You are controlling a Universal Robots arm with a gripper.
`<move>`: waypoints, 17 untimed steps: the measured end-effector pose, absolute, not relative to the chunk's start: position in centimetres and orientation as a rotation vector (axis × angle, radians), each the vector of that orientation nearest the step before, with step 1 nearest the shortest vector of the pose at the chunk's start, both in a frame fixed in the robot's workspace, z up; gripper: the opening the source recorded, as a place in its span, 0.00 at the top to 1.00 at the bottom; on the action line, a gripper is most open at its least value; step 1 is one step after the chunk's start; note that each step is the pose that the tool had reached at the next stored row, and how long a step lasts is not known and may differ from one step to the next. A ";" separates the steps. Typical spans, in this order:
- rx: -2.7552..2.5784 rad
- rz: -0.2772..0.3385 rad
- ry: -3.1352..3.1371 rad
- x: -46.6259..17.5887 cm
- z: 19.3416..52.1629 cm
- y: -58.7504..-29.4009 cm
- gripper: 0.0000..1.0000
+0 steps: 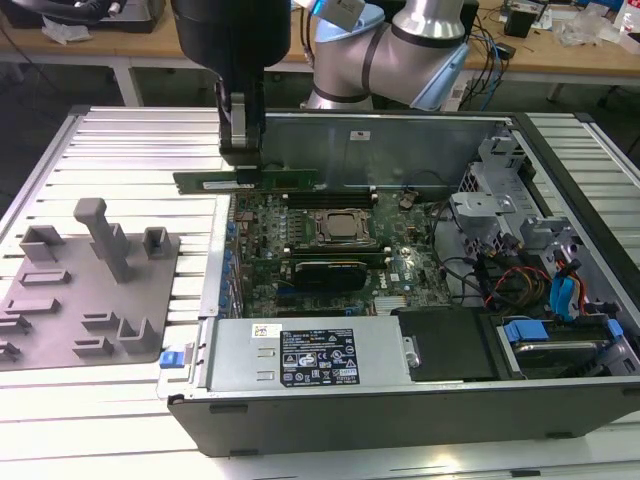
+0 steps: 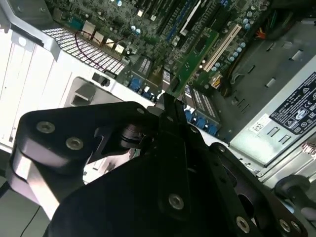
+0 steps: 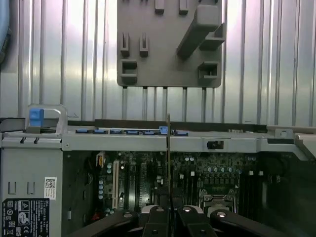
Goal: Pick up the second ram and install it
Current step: 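Pick up the second ram and move it above second insertion slot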
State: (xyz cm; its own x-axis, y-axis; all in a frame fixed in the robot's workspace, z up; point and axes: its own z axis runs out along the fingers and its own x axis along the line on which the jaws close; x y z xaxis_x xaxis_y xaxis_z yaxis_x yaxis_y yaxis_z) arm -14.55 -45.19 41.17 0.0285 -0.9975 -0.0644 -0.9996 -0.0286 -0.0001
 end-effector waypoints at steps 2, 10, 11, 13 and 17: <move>-2.221 0.074 2.158 -14.1 41.0 -45.2 0.87; -2.222 0.093 2.161 -10.0 39.7 -45.1 0.87; -2.220 0.096 2.160 -9.7 39.6 -45.0 0.87; -2.215 0.104 2.161 -8.7 39.2 -44.9 0.87; -2.210 0.106 2.168 -7.6 38.2 -44.8 0.87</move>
State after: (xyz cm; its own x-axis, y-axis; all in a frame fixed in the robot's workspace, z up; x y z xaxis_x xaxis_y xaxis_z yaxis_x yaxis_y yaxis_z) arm -7.58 -44.77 38.17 0.0186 -0.9966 -0.0799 -0.9997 -0.0200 0.0165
